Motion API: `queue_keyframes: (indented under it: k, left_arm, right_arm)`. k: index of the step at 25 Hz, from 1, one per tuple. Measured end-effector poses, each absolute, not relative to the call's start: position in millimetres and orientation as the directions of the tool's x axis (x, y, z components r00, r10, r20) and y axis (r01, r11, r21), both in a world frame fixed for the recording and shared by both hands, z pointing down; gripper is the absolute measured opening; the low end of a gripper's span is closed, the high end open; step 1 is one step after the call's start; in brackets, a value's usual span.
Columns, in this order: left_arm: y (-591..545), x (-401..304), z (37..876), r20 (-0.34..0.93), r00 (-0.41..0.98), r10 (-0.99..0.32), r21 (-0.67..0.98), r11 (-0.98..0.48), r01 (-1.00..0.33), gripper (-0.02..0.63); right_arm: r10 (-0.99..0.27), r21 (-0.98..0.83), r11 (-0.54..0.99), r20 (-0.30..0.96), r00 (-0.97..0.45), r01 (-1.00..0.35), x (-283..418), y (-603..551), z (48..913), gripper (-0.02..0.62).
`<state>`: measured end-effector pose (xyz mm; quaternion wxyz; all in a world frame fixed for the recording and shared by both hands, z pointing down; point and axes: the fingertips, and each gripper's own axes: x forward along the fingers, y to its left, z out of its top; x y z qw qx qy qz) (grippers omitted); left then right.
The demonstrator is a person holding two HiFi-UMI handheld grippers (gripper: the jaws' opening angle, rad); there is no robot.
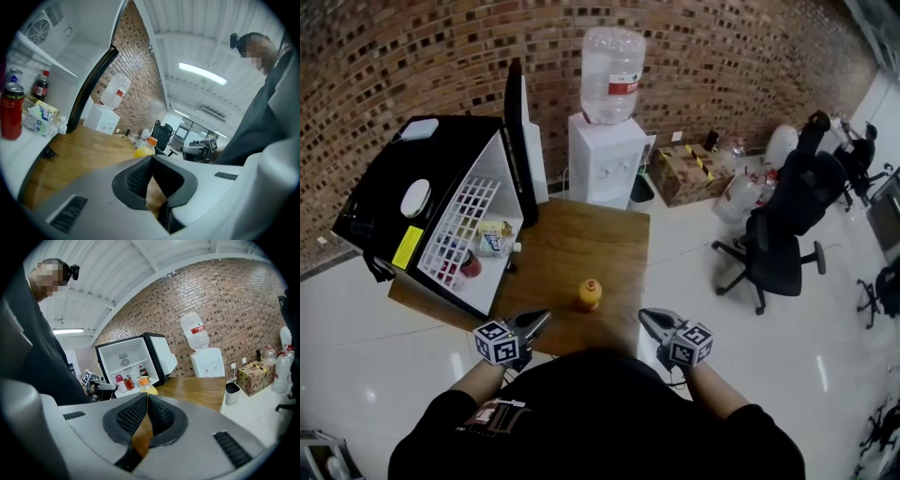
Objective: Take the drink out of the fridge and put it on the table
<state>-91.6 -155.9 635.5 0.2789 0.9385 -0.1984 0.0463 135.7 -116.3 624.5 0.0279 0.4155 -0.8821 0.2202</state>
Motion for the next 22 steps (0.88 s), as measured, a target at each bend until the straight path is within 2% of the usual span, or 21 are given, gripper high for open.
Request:
queue_keyframes:
  k: [3, 10, 22]
  left_arm:
    - [-152, -111, 623, 0.164, 0.913, -0.374, 0.484, -0.776, -0.405, 0.000]
    - [-152, -117, 620, 0.252, 0.900, -0.356, 0.335, -0.840, -0.426, 0.000]
    - [-147, -104, 614, 0.251, 0.905, -0.344, 0.304, -0.859, -0.411, 0.000]
  right_arm:
    - [-0.696, -0.396, 0.586, 0.201, -0.689, -0.707, 125, -114, 615, 0.011]
    - [-0.736, -0.453, 0.535, 0.164, -0.656, -0.713, 127, -130, 595, 0.011]
    - [-0.733, -0.399, 0.551, 0.189, -0.654, -0.733, 132, -121, 592, 0.009]
